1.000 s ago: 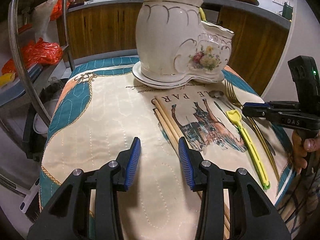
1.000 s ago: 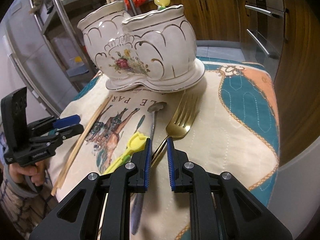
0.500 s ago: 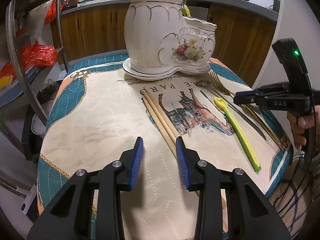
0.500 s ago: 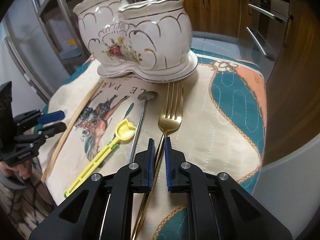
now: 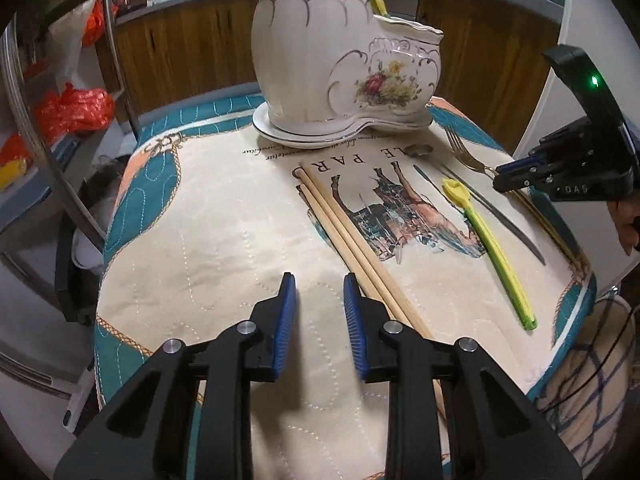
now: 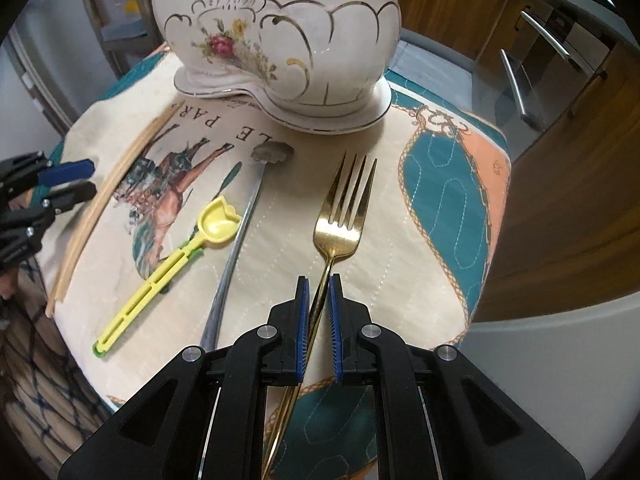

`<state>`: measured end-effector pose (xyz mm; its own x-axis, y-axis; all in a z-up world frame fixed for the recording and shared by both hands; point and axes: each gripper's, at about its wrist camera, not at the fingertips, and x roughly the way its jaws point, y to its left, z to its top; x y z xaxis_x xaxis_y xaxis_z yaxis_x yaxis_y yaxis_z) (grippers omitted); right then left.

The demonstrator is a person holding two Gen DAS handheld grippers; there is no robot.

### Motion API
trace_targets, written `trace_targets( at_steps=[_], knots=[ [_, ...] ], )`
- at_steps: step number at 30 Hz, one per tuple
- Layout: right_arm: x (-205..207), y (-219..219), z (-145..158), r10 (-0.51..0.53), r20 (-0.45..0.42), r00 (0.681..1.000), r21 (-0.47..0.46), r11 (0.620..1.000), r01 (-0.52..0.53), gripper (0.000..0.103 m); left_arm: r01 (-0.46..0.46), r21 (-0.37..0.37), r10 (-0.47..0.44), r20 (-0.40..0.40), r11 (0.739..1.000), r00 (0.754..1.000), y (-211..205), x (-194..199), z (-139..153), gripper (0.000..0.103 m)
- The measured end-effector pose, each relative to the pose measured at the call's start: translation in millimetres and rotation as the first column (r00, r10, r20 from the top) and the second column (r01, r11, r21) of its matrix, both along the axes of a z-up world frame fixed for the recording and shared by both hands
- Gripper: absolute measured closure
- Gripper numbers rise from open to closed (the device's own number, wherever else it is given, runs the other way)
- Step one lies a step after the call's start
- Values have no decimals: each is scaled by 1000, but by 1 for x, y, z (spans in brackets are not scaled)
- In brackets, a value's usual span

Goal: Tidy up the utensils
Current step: 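Grasp a wooden chopstick with the left tool while the right tool grasps the gold fork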

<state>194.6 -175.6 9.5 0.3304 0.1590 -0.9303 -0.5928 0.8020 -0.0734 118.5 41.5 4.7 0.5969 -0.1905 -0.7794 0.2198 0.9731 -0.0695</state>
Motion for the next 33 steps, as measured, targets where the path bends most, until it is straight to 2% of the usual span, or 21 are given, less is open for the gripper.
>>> trace_targets(
  at_steps=[4,6,11,14,16,21,24,27,31,33],
  knots=[
    [-1,1,-1,-1,0,1000,-12,1000,1,92,-35,-140,29,-48,990,998,14,4,2,78],
    [-1,1,-1,-4,1,1000,-9,1000,4,92,-51,-187,39,-65,981,997,17,5,0,78],
    [-2,-1,0,-12,6,1000,-2,1000,12,92,-81,-196,66,-80,977,995,12,5,0,78],
    [-2,0,0,-15,9,1000,-1,1000,15,92,-95,-120,87,-75,988,993,0,6,1,78],
    [-2,-1,0,-14,12,1000,-1,1000,14,92,-91,-42,88,-58,995,994,-13,4,2,78],
    [-6,0,0,0,17,1000,-11,1000,0,92,-94,62,97,-39,994,995,-24,3,5,78],
    [-9,0,0,13,14,1000,-15,1000,-13,92,-74,75,78,-56,994,995,-20,2,5,78],
    [-9,2,1,24,3,1000,-24,999,-24,92,-56,91,63,-74,994,995,-19,2,6,83],
    [-4,11,1,53,-26,998,-79,995,-55,92,-9,119,23,-112,993,993,-24,8,6,92],
    [-3,16,1,71,-35,997,-112,991,-74,92,21,136,-2,-140,990,990,-27,12,6,94]
  ],
)
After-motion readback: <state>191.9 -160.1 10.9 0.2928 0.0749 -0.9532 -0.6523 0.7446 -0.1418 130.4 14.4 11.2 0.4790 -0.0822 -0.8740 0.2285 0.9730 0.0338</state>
